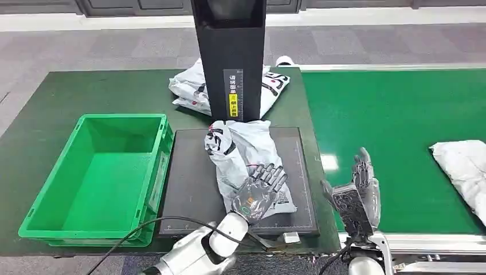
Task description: Moved the parcel from conveyor to table for the left to box.
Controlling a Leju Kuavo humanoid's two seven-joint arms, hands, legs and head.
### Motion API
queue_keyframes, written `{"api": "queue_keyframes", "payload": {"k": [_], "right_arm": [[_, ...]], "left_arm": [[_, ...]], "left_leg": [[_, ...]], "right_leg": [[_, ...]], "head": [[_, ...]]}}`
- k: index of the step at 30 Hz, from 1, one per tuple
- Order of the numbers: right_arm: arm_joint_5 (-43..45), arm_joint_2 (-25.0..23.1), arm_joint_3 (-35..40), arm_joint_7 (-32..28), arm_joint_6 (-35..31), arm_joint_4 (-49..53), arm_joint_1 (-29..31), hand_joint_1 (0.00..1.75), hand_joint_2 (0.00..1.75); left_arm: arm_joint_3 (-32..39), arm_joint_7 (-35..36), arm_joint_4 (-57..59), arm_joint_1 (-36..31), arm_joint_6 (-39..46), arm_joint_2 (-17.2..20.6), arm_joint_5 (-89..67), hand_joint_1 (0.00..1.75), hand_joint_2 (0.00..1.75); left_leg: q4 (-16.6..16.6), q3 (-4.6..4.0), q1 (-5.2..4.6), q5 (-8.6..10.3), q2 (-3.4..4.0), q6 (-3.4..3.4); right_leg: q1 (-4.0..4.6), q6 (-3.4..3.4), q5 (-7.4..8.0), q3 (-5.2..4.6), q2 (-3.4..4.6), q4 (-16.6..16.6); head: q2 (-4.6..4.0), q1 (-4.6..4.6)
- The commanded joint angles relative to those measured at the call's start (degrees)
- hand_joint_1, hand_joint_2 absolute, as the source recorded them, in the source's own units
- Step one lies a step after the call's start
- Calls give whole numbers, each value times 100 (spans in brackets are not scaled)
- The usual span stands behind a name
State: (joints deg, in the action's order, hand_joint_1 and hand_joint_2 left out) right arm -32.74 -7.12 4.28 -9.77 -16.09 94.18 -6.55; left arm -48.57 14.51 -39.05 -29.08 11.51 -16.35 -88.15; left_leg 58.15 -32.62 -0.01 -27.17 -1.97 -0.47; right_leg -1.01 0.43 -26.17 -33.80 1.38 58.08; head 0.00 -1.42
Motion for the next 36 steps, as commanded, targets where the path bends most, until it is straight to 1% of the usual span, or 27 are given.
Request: {"api": "queue_keyframes", "payload": {"k": [1, 2, 3, 4, 5, 6, 7, 8, 10, 11, 12, 13, 14, 15, 16, 17, 18, 19, 21, 24, 26, 27, 29, 30, 33, 34, 36], "right_arm": [[20, 126, 194, 2, 230, -825, 627, 0, 175], [8, 118, 223, 8, 286, -853, 670, 0, 175], [3, 80, 237, 13, 320, -881, 721, 0, 175], [-7, 59, 234, 17, 341, -892, 751, 0, 175], [-17, 52, 246, 27, 384, -909, 792, 0, 175], [-17, 45, 238, 27, 380, -897, 780, 0, 175], [-11, 42, 225, 21, 376, -868, 752, 0, 175], [-10, 43, 207, 13, 368, -800, 699, 0, 175], [-8, 62, 185, 1, 359, -695, 591, 0, 175], [-8, 62, 185, 1, 359, -695, 591, 0, 175], [-8, 62, 185, 1, 359, -695, 591, 0, 175], [-8, 62, 185, 1, 359, -695, 591, 0, 175], [-8, 62, 185, 1, 359, -695, 591, 0, 175], [-8, 62, 185, 1, 359, -695, 591, 0, 175], [-8, 62, 185, 1, 359, -695, 591, 0, 175], [-8, 62, 185, 1, 359, -695, 591, 0, 175], [-9, 58, 185, 4, 361, -688, 590, 0, 175], [-9, 58, 185, 4, 361, -688, 590, 0, 175], [-9, 58, 185, 4, 361, -688, 590, 0, 175], [-9, 58, 185, 4, 361, -688, 590, 0, 175], [-9, 58, 185, 4, 361, -688, 590, 0, 175], [-9, 58, 185, 4, 361, -688, 590, 0, 175], [-9, 58, 185, 4, 361, -688, 590, 0, 175], [-9, 58, 185, 4, 361, -688, 590, 0, 175], [-17, 52, 168, 17, 368, -650, 560, 0, 175], [-19, 50, 160, 18, 365, -620, 524, 0, 175], [-38, 75, 170, 3, 394, -546, 410, 0, 175]], "left_arm": [[245, -348, 1974, -489, -1082, 401, -79, 0, 175], [376, -440, 2045, -487, -1261, 431, -16, 0, 175], [459, -573, 2100, -477, -1444, 503, 14, 0, 175], [512, -624, 2116, -470, -1513, 551, 33, 2, 175], [648, -793, 2151, -462, -1648, 585, 137, 112, 175], [589, -787, 2165, -483, -1669, 622, 61, 175, 175], [587, -783, 2164, -498, -1669, 632, 47, 175, 175], [598, -766, 2159, -525, -1664, 639, 42, 175, 175], [576, -709, 2134, -580, -1640, 627, -9, 175, 175], [576, -709, 2134, -580, -1640, 627, -9, 175, 175], [576, -709, 2134, -580, -1640, 627, -9, 175, 175], [576, -709, 2134, -580, -1640, 627, -9, 175, 175], [576, -709, 2134, -580, -1640, 627, -9, 175, 175], [576, -709, 2134, -580, -1640, 627, -9, 175, 175], [576, -709, 2134, -580, -1640, 627, -9, 175, 175], [576, -709, 2134, -580, -1640, 627, -9, 175, 175], [571, -696, 2135, -573, -1649, 609, -14, 175, 175], [571, -696, 2135, -573, -1649, 609, -14, 175, 175], [571, -696, 2135, -573, -1649, 609, -14, 175, 175], [571, -696, 2135, -573, -1649, 609, -14, 175, 175], [571, -696, 2135, -573, -1649, 609, -14, 175, 175], [571, -696, 2135, -573, -1649, 609, -14, 175, 175], [571, -696, 2135, -573, -1649, 609, -14, 175, 175], [571, -696, 2135, -573, -1649, 609, -14, 175, 175], [628, -690, 2123, -591, -1645, 598, 20, 175, 175], [635, -663, 2105, -618, -1624, 606, 12, 175, 175], [707, -551, 2047, -642, -1535, 631, -4, 175, 175]], "left_leg": [[-14, 33, 2, -2, 40, -1], [-24, 22, 3, -3, 72, -1], [-20, 25, 6, -23, 64, -1], [-20, 57, 2, -39, 56, 6], [-33, 48, 7, -33, 88, 14], [-18, 60, 1, -57, 67, 31], [-32, 35, 7, -47, 93, 6], [-35, 45, 7, -53, 93, -3], [19, 83, 9, -97, 39, -3], [26, 29, 11, -73, 44, -5], [29, 35, 10, -73, 39, -5], [11, 71, 7, -74, 34, -7], [2, 53, 7, -55, 36, -8], [-11, 21, 12, -28, 54, -14], [-15, 37, 13, -14, 48, 6], [-30, 19, 15, 7, 62, 6], [-19, 56, 17, 14, 46, -37], [-27, 43, 23, 20, 61, -38], [-23, 61, 20, 10, 55, -47], [-40, 51, 22, 11, 75, -40], [-18, 89, 20, -18, 49, -44], [-30, 68, 22, -8, 67, -41], [-14, 100, 20, -37, 43, -30], [-22, 58, 24, -16, 61, -31], [-20, 99, 18, -26, 46, -39], [-30, 66, 23, -6, 64, -45], [-32, 60, 22, -3, 63, -44]], "right_leg": [[4, -2, 8, 36, 27, -15], [6, -5, 16, 50, 48, -24], [9, -4, 0, 65, 43, -19], [5, -2, -12, 95, 44, -17], [10, -5, 12, 79, 66, -32], [5, -2, -9, 96, 51, -11], [12, -6, 21, 66, 66, -27], [12, 10, 6, 72, 65, -29], [12, -14, -63, 130, 23, 22], [13, -28, -45, 66, 18, 30], [13, -24, -41, 66, 15, 33], [10, -20, -31, 108, 17, 18], [9, -11, -15, 88, 18, 12], [14, -25, 26, 53, 29, -4], [14, -47, 29, 68, 28, -6], [17, -47, 48, 46, 35, -21], [18, -46, 23, 87, 30, -8], [24, -48, 35, 73, 37, -17], [22, -53, 24, 87, 41, -8], [24, -55, 35, 70, 50, -22], [22, -55, -3, 114, 37, 3], [24, -54, 15, 90, 44, -11], [22, -52, -15, 126, 32, 8], [24, -53, 11, 82, 38, -2], [20, -52, -13, 124, 33, 4], [24, -54, 10, 89, 39, -10], [23, -55, 12, 83, 36, -11]], "head": [[-2, 4], [0, 0], [-2, 2], [-2, 2], [0, 2], [0, 2], [0, 2], [-2, 0], [0, 4], [0, 0], [0, 2], [0, 0], [0, 2], [0, 0], [-2, 0], [-2, 0], [-2, 0], [0, 0], [0, 0], [-2, 0], [0, 0], [0, 0], [0, 0], [0, 0], [-2, 0], [0, 0], [0, 0]]}}
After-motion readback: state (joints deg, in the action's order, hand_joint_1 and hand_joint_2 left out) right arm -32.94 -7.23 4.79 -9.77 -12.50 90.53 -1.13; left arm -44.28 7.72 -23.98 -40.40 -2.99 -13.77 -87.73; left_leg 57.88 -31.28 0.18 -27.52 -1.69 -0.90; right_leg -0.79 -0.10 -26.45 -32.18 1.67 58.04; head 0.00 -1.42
